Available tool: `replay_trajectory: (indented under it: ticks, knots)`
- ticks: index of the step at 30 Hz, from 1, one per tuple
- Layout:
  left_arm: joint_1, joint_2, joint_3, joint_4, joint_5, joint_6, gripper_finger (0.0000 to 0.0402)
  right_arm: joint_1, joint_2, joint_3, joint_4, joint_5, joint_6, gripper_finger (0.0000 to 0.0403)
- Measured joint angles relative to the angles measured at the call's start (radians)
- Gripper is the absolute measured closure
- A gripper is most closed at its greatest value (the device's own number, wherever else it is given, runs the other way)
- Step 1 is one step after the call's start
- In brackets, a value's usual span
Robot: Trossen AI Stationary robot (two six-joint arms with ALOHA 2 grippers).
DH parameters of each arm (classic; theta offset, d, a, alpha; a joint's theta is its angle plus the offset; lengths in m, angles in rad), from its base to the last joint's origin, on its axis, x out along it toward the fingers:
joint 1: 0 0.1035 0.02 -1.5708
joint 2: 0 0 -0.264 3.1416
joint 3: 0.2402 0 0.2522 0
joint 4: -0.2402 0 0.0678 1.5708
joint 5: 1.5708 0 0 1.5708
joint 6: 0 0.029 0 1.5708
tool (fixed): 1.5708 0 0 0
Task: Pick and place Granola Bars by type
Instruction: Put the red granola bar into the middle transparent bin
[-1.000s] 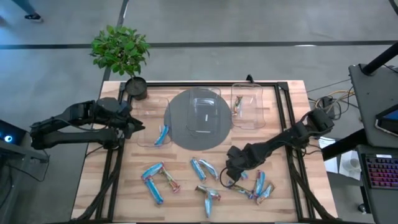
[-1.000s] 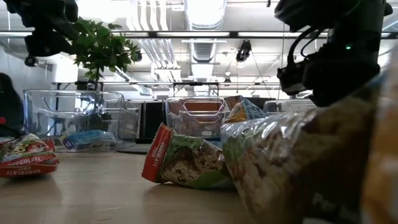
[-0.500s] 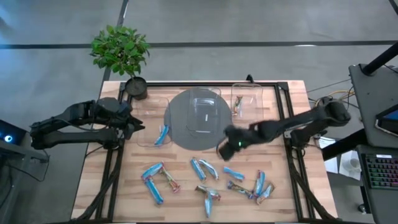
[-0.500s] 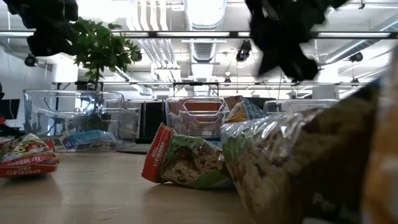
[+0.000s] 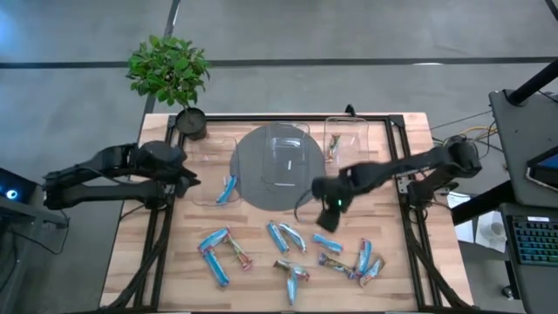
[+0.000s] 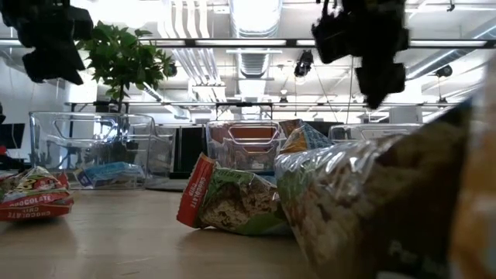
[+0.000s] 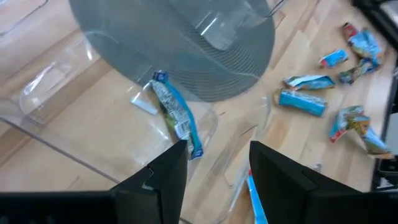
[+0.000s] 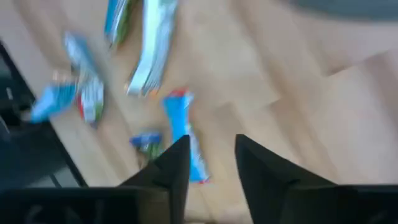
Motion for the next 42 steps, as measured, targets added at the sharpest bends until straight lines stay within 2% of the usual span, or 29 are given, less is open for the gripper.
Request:
replay_trajectory:
  ticks: [5,8,12,17,21,28,34,39,41,42]
  knots:
    - [0.000,0.000,-0.061,0.007,0.000,0.007,0.0245,0.178,0.064,0.000,-0.001,0.048,0.040,0.0224]
    - [0.000,0.000,-0.092,0.017,0.000,0.011,0.0245,0.238,0.114,-0.001,0.016,0.092,0.073,0.0201]
    - [0.000,0.000,-0.111,0.016,0.008,0.015,0.0245,0.263,0.208,-0.008,0.099,0.111,0.109,0.0180]
    - [-0.001,0.000,-0.104,0.017,0.030,0.007,0.0245,0.246,0.297,-0.011,0.102,0.256,0.184,0.0174]
    - [-0.001,0.000,-0.096,0.015,0.044,-0.001,0.0245,0.201,0.306,-0.034,0.162,0.187,0.168,0.0210]
    - [-0.001,0.000,-0.088,0.015,0.045,-0.007,0.0245,0.108,0.245,-0.096,0.214,0.133,0.133,0.0370]
    - [-0.001,0.000,-0.091,0.015,0.045,-0.032,0.0245,0.002,0.090,-0.081,0.210,0.134,0.128,0.0378]
    - [-0.001,0.000,-0.092,0.023,0.029,-0.033,0.0245,-0.177,-0.110,0.012,0.310,0.368,0.158,0.0374]
    - [0.000,0.000,-0.094,0.029,0.014,-0.031,0.0245,-0.294,-0.135,0.019,0.390,0.349,0.171,0.0362]
    - [0.000,0.000,-0.094,0.039,0.008,-0.031,0.0245,-0.354,-0.134,0.019,0.433,0.285,0.182,0.0352]
